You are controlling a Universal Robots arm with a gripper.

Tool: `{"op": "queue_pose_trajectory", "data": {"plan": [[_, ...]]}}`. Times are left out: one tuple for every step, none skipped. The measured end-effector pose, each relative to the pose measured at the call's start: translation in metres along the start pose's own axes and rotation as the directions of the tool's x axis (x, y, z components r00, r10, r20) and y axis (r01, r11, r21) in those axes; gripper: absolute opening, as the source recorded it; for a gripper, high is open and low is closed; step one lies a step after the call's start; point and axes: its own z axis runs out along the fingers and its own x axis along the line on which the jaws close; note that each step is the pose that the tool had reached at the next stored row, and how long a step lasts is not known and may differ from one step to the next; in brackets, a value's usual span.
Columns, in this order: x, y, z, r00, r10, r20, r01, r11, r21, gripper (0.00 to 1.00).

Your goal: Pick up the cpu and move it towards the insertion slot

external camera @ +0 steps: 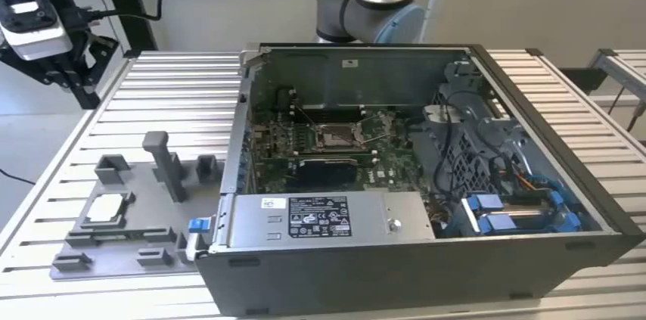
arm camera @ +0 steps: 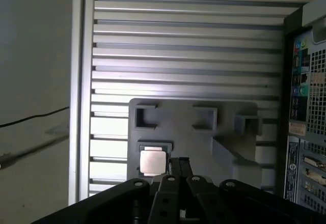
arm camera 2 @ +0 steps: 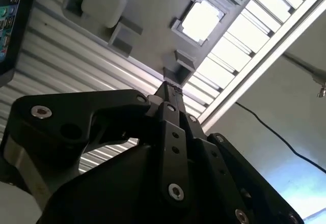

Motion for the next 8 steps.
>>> {"op": "queue_pose_trajectory", "data": {"plan": [[0.0016, -0.0029, 0.0002, 1.0, 0.0, -0.0001, 0.0, 1.0, 0.0, 0.0], [0.0028, -0.0057, 0.0005, 1.0, 0.0, -0.0001, 0.0, 1.0, 0.0001, 0.0], [0.004, -0.0087, 0.0008, 1.0, 0.0, -0.0002, 0.0, 1.0, 0.0002, 0.0], [0.0049, -0.0119, 0.0012, 1.0, 0.0, -0.0002, 0.0, 1.0, 0.0001, 0.0], [0.0057, -0.0146, 0.0017, 1.0, 0.0, -0.0001, 0.0, 1.0, 0.0001, 0.0], [0.0065, -0.0171, 0.0023, 1.0, 0.0, 0.0, 0.0, 1.0, 0.0, 0.0], [0.0074, -0.0191, 0.0029, 1.0, 0.001, -0.0001, -0.001, 1.0, 0.0001, 0.0], [0.0084, -0.0204, 0.0036, 1.0, 0.001, -0.0001, -0.001, 1.0, 0.0001, 0.0]]}}
